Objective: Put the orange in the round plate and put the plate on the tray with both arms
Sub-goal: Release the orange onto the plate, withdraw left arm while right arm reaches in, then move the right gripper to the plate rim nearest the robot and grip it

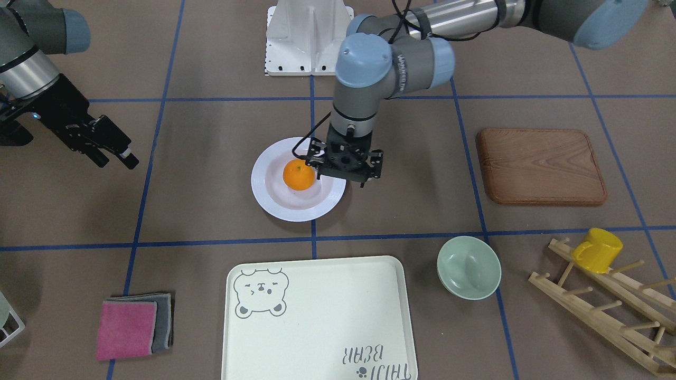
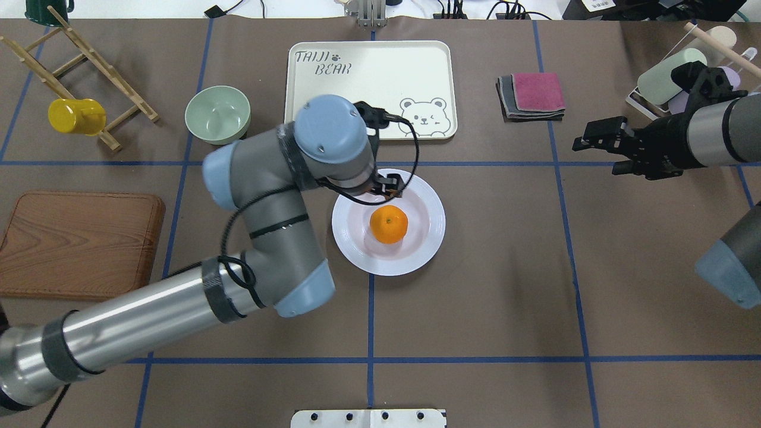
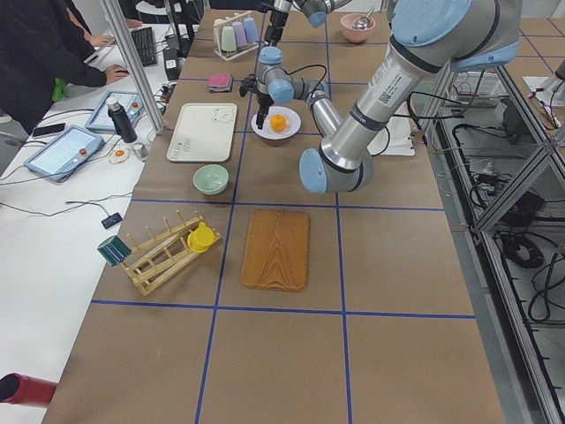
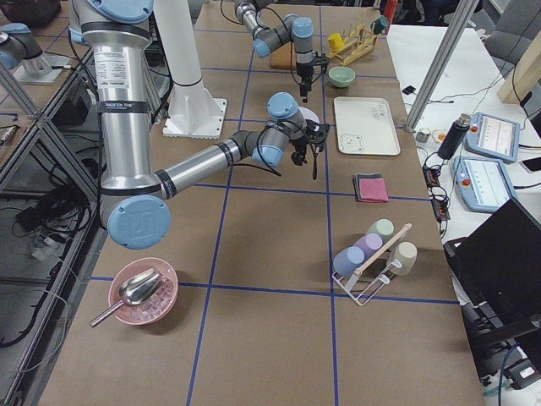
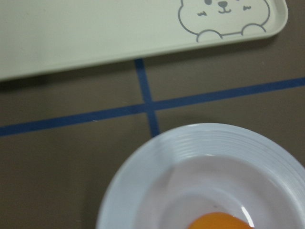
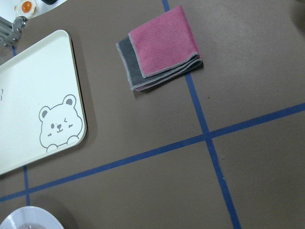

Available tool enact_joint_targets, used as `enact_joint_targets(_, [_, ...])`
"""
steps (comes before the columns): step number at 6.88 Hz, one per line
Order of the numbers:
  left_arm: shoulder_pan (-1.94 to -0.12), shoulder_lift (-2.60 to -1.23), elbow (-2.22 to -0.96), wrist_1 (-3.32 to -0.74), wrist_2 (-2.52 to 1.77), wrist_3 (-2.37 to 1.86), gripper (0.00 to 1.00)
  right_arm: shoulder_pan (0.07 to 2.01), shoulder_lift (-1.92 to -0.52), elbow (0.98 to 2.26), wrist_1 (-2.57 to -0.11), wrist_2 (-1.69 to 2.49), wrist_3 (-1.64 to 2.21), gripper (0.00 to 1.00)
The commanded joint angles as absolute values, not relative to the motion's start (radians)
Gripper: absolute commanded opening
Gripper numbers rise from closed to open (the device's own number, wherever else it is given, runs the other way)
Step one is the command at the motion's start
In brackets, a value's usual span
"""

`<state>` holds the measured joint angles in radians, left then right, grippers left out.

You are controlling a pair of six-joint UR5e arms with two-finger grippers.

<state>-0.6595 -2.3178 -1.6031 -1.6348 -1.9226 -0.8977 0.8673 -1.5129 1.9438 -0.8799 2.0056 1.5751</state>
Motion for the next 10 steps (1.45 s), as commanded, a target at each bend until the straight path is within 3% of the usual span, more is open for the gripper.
enact_joint_targets(1, [-0.893,-2.045,-1.814,-1.597,-2.107,-0.569,0.99,0.716,-1.511,2.021,-0.873,1.836,1.856,1.00])
enact_joint_targets(4, [-1.254,-1.728,-1.827,-1.595,-2.294,-0.055,0.99,0.464,-1.488,2.020,-0.871,1.496,2.055,1.00])
enact_joint_targets(5, [-1.369,-1.659,-1.754,-1.595,-2.374,0.019,0.99,0.396,-1.462,2.016,-0.871,1.391,2.130,1.00])
enact_joint_targets(7, [-1.552,-1.643,-1.604,-1.597,-2.391,0.163,0.99,0.312,-1.396,1.943,-0.871,1.284,2.180,1.00])
enact_joint_targets(10, [-1.559,-1.626,-1.598,-1.595,-2.399,0.163,0.99,0.262,-1.306,1.822,-0.888,1.216,2.233,0.99])
